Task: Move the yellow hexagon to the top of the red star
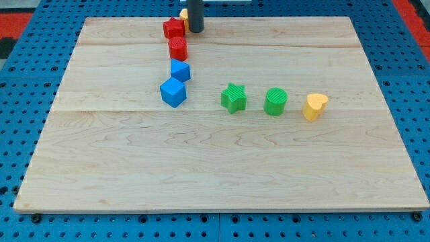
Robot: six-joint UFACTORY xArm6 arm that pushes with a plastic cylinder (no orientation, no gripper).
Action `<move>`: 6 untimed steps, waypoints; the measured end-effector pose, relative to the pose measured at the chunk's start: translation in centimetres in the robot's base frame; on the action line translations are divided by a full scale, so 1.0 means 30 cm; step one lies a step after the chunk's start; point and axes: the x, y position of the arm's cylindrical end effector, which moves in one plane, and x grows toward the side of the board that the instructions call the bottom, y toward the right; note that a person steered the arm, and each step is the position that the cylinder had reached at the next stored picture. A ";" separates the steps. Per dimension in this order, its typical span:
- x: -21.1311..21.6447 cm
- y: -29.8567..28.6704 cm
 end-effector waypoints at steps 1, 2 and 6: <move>-0.050 0.027; -0.097 -0.009; -0.047 -0.084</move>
